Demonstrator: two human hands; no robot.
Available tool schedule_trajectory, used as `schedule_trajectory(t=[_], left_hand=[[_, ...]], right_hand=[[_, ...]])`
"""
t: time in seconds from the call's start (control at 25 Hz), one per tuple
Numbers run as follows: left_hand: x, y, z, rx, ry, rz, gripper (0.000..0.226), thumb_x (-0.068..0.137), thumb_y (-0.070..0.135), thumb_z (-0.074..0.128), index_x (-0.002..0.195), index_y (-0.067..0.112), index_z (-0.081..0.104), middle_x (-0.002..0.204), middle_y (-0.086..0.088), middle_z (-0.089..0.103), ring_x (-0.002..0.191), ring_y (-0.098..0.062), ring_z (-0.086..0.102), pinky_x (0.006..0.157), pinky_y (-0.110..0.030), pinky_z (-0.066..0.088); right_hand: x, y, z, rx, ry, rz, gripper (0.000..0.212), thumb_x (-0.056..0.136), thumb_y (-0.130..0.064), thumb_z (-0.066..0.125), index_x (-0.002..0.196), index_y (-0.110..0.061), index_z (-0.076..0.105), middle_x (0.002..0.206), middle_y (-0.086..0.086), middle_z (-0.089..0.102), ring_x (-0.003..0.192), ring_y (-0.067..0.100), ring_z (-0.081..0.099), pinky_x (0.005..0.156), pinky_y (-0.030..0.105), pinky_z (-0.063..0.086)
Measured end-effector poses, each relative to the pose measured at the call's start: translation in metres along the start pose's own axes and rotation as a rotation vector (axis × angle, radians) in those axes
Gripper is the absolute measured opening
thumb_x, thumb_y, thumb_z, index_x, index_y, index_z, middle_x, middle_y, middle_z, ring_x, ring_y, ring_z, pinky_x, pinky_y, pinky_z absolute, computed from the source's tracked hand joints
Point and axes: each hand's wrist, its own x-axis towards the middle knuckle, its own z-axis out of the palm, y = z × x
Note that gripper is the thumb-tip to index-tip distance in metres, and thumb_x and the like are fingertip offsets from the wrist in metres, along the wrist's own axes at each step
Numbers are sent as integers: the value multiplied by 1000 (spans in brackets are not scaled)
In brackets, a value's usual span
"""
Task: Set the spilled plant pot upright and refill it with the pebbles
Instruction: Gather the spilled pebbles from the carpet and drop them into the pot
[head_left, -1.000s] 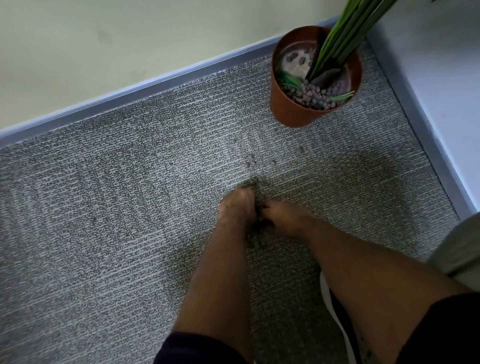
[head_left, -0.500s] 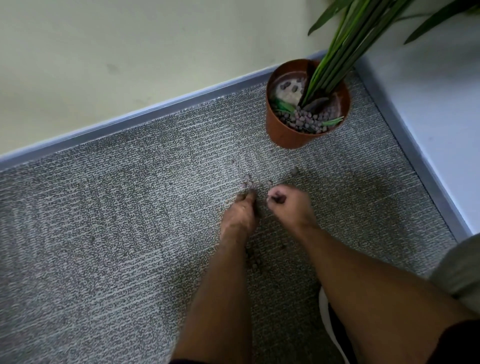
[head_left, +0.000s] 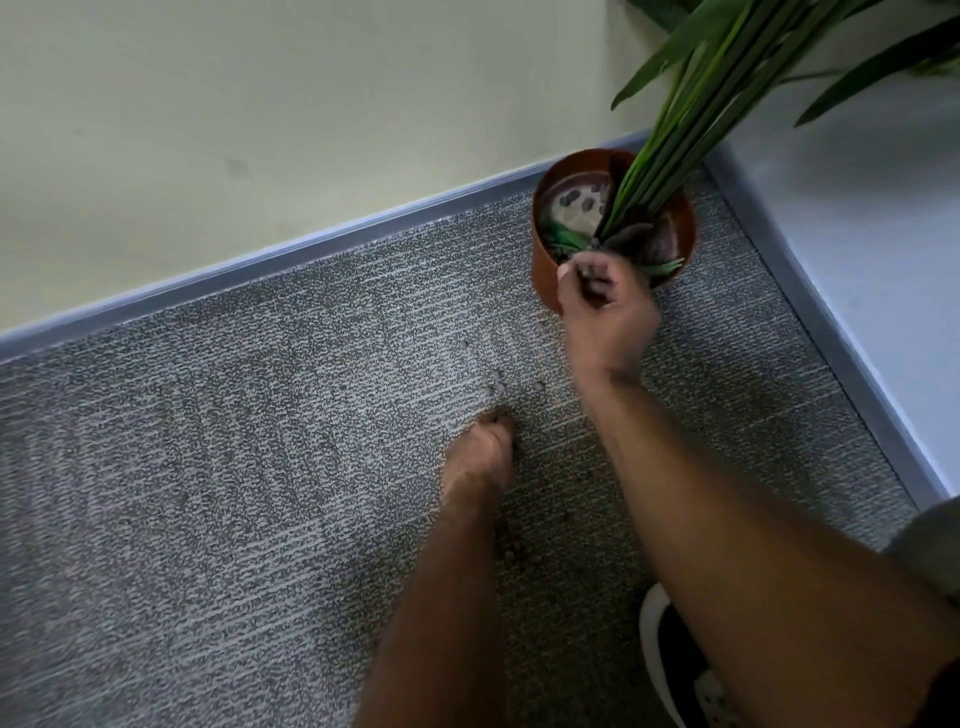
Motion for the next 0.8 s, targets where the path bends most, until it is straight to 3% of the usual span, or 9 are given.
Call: schedule_trajectory(t=[0.12, 0.16, 0.24, 0.32, 0.44, 0.6, 0.72, 0.8], left_hand=[[1, 6, -9, -445, 111, -207, 16, 99, 24, 57, 101, 16, 71, 94, -3, 74, 85, -23, 72, 80, -33, 60], [3, 13, -18, -647, 171, -256, 11, 98, 21, 60, 98, 17, 71, 92, 0, 74, 82, -18, 72, 77, -33, 61], [3, 34, -45, -1070, 239, -332, 10, 96, 9, 66, 95, 17, 70, 94, 5, 73, 78, -8, 71, 67, -20, 59], [10, 54, -73, -1232, 335, -291, 11, 94, 6, 68, 98, 16, 71, 93, 4, 74, 80, -5, 72, 64, -14, 57], [23, 85, -110, -1279, 424, -150, 11, 91, 8, 72, 98, 16, 75, 91, 4, 77, 87, -9, 74, 77, -26, 63], [47, 121, -157, -1057, 452, -44, 22, 88, 18, 74, 109, 23, 76, 109, 2, 77, 104, -17, 71, 95, -37, 59], [48, 124, -164, -757, 341, 92, 42, 92, 17, 66, 133, 21, 66, 125, -4, 72, 118, -22, 66, 104, -36, 53], [37, 112, -157, -710, 398, 100, 38, 93, 10, 61, 130, 18, 68, 123, -4, 73, 115, -20, 67, 103, -33, 53]], right_hand=[[12, 8, 3, 117, 136, 201, 16, 85, -18, 76, 101, -17, 75, 97, 1, 76, 87, 14, 74, 75, 38, 63], [14, 13, 4, 110, 159, 273, 19, 87, -21, 76, 105, -17, 75, 100, 0, 76, 91, 14, 73, 77, 40, 63], [15, 18, 4, 67, 159, 357, 25, 89, -27, 73, 113, -20, 75, 108, -1, 76, 98, 14, 72, 79, 39, 63], [14, 20, 5, 118, 144, 375, 27, 93, -24, 68, 120, -20, 73, 113, -1, 74, 101, 15, 72, 78, 38, 63], [9, 17, -1, 229, 182, 371, 28, 98, -10, 59, 125, -12, 68, 104, 0, 73, 93, 14, 74, 73, 33, 63], [4, 23, -9, 135, 319, 311, 24, 90, -24, 62, 106, -10, 73, 92, 7, 75, 85, 21, 73, 75, 42, 60], [1, 37, -18, 38, 267, 310, 20, 87, -28, 64, 99, -15, 75, 86, 2, 75, 77, 19, 72, 71, 40, 60], [-4, 52, -24, -24, 185, 335, 19, 85, -27, 66, 97, -16, 76, 84, 2, 75, 75, 19, 72, 70, 38, 60]])
